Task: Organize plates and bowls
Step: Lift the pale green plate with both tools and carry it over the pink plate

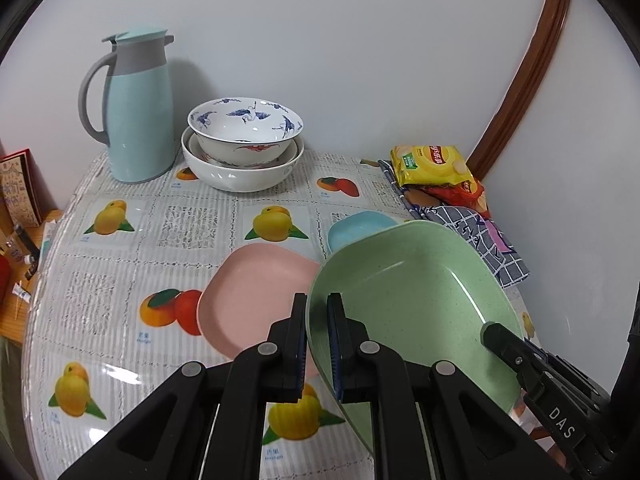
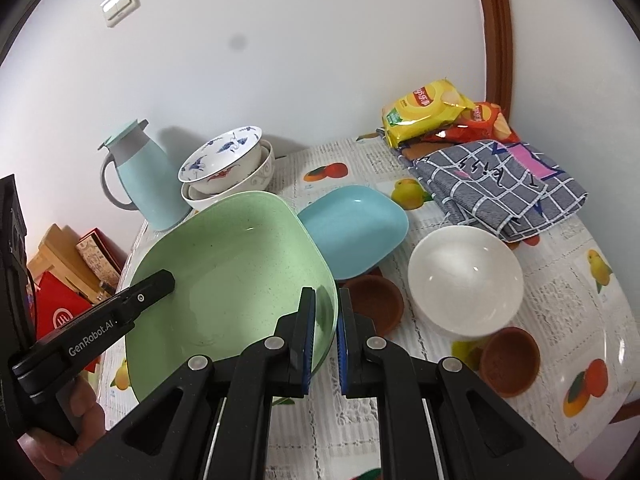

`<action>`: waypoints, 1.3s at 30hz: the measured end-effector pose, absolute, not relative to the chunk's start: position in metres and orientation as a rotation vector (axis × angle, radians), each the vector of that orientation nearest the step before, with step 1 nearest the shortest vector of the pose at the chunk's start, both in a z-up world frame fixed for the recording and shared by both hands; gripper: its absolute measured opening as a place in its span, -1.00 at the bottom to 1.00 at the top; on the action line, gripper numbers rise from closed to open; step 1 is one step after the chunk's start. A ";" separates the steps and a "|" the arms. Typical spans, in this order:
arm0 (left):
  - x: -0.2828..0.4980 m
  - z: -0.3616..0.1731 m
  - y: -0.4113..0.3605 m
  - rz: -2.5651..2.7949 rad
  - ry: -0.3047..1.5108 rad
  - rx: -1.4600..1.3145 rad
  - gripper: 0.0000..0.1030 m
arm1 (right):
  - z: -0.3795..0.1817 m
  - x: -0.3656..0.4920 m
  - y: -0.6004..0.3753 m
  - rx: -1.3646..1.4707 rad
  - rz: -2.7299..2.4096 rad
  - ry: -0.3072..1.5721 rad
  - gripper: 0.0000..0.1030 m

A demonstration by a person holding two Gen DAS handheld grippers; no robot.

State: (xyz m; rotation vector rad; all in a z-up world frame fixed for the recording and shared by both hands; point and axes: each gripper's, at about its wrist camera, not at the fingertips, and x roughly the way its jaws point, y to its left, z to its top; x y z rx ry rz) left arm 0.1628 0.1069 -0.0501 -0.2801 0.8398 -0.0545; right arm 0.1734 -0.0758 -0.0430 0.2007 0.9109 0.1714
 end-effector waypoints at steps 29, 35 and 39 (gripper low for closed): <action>0.129 -0.048 0.116 -0.027 0.826 -0.301 -0.81 | -0.035 0.140 -0.068 0.206 0.202 0.891 -0.81; 0.133 -0.054 0.124 -0.017 0.835 -0.312 -0.81 | -0.040 0.146 -0.062 0.202 0.212 0.907 -0.81; 0.134 -0.058 0.129 -0.008 0.841 -0.320 -0.81 | -0.044 0.149 -0.056 0.193 0.218 0.914 -0.81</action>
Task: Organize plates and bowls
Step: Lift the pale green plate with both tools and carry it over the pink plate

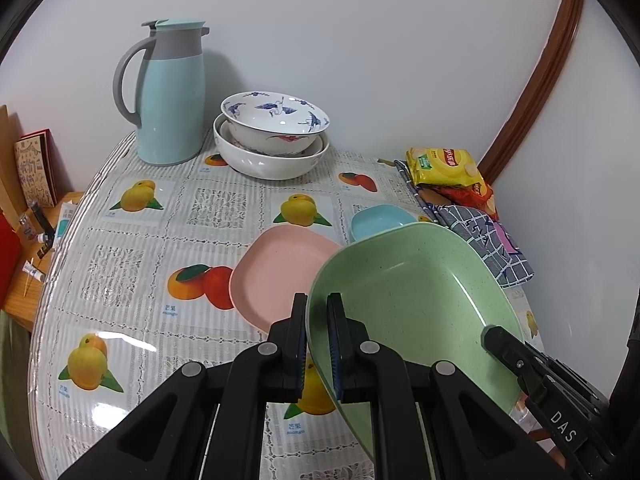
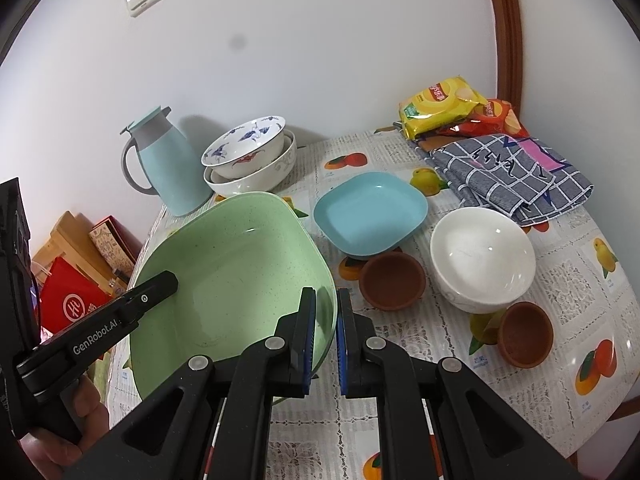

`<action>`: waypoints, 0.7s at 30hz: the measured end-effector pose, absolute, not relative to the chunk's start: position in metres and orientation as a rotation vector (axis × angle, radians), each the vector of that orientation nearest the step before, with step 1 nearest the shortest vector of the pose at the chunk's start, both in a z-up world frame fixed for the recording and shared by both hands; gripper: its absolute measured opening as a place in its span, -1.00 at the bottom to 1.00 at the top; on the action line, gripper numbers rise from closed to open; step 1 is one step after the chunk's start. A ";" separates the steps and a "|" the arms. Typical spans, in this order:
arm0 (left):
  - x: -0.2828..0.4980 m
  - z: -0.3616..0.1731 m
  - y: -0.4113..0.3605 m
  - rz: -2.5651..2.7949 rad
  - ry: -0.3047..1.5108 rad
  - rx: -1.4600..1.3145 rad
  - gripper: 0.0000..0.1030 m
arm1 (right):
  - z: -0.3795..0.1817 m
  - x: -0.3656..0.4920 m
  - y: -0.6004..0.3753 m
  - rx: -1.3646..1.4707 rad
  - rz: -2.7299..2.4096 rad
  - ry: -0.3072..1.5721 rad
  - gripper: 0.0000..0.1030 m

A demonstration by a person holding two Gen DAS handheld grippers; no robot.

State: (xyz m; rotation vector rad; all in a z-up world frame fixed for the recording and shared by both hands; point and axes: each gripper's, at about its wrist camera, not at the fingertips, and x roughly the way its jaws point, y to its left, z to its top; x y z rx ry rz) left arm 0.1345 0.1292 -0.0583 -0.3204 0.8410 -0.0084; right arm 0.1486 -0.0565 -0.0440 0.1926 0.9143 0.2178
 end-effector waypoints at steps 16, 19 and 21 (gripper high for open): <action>0.152 -0.095 0.151 0.018 0.903 -0.357 -0.81 | -0.075 0.168 -0.036 0.163 0.234 0.981 -0.81; 0.157 -0.102 0.155 0.023 0.917 -0.367 -0.81 | -0.081 0.173 -0.032 0.159 0.235 0.994 -0.82; 0.160 -0.107 0.157 0.029 0.927 -0.369 -0.81 | -0.087 0.177 -0.030 0.156 0.236 1.005 -0.82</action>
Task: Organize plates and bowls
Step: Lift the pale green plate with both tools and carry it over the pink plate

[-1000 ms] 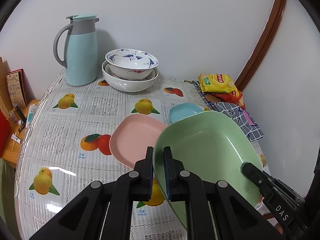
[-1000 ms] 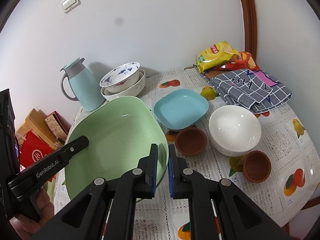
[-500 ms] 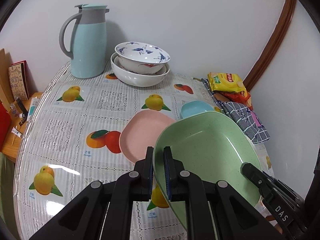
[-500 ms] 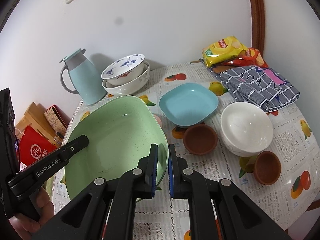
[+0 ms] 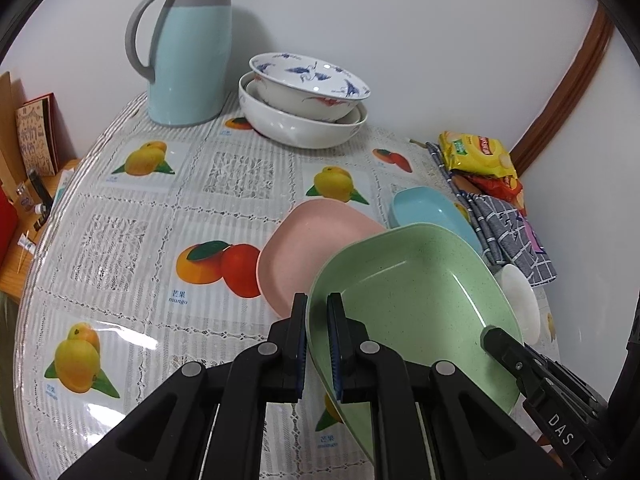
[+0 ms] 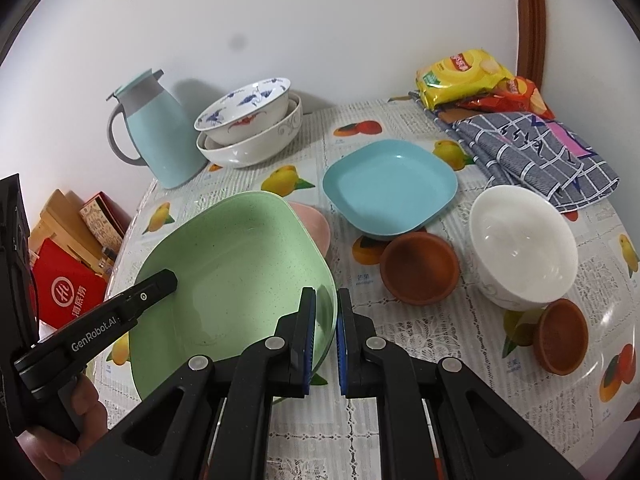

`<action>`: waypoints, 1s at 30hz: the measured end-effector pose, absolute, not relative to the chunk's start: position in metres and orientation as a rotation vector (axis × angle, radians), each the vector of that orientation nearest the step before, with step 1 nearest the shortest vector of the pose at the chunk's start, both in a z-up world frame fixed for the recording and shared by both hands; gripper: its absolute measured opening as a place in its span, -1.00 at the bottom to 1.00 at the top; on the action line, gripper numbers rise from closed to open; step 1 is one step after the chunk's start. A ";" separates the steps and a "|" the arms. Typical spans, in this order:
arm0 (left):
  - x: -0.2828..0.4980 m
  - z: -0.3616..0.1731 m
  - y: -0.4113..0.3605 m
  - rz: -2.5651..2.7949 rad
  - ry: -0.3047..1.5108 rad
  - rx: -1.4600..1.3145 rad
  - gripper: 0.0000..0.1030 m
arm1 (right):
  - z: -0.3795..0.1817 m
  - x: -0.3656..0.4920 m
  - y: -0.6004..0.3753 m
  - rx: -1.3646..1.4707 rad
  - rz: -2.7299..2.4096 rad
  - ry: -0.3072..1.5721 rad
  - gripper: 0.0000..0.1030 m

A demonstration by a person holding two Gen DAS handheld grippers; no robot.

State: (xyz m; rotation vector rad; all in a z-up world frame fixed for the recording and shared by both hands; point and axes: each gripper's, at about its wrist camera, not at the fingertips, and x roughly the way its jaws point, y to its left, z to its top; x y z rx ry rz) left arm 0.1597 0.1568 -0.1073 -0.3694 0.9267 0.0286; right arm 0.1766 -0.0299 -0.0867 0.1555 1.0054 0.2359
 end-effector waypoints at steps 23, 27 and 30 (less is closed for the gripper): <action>0.191 -0.155 0.182 0.110 1.013 -0.413 -0.81 | -0.139 0.220 -0.001 0.112 0.275 1.103 -0.82; 0.196 -0.155 0.181 0.117 1.003 -0.395 -0.81 | -0.144 0.230 0.002 0.089 0.277 1.103 -0.83; 0.199 -0.155 0.180 0.128 0.998 -0.379 -0.80 | -0.146 0.238 0.005 0.066 0.279 1.099 -0.83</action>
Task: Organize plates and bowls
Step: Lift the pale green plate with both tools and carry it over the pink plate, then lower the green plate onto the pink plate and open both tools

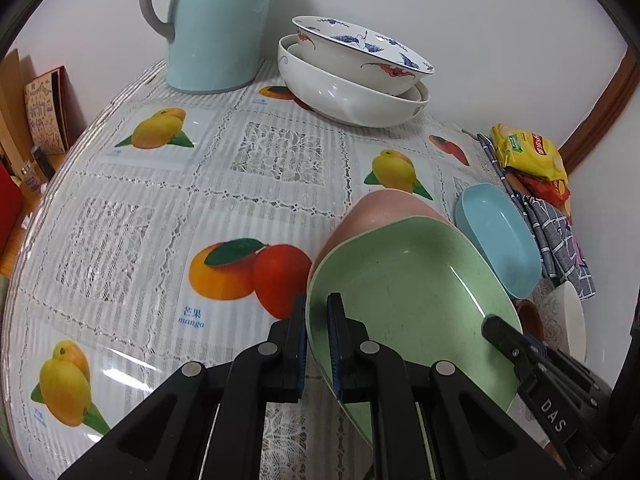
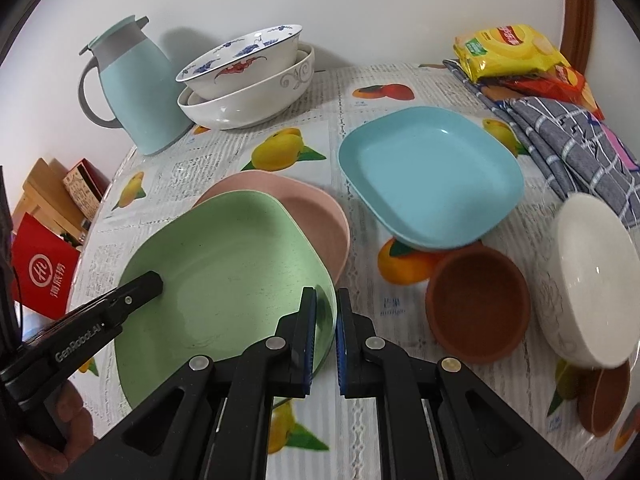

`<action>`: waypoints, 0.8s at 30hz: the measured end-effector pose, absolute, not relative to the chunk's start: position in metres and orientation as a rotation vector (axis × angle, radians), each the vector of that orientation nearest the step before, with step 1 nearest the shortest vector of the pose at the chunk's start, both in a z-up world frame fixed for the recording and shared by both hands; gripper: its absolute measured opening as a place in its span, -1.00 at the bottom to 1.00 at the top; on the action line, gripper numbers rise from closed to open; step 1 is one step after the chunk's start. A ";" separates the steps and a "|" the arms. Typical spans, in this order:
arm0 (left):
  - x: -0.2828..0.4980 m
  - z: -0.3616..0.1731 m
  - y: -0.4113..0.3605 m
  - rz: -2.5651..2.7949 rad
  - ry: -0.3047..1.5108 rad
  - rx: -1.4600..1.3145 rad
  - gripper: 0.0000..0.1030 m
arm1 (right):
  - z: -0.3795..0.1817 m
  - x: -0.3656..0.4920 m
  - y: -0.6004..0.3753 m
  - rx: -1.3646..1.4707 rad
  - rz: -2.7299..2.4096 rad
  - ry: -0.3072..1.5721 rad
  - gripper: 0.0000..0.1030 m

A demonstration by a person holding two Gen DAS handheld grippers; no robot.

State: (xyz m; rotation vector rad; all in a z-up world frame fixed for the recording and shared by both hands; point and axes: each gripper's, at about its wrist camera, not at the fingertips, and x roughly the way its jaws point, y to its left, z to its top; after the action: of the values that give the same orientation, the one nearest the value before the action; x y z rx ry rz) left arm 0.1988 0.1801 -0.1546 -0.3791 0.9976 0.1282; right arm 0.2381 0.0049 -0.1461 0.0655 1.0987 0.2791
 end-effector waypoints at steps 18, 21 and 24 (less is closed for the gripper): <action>0.211 -0.163 0.182 0.114 0.984 -0.386 -0.66 | -0.148 0.275 0.021 -0.037 0.310 1.052 -0.79; 0.211 -0.163 0.182 0.104 0.981 -0.391 -0.66 | -0.150 0.281 0.024 -0.053 0.309 1.050 -0.76; 0.211 -0.162 0.184 0.098 0.980 -0.396 -0.65 | -0.152 0.284 0.027 -0.060 0.316 1.047 -0.71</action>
State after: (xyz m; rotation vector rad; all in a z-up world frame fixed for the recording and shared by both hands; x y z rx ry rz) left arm 0.2114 0.1837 -0.1624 -0.3963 0.9804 0.0978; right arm 0.2838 0.0265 -0.1518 -0.0601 1.0469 0.3155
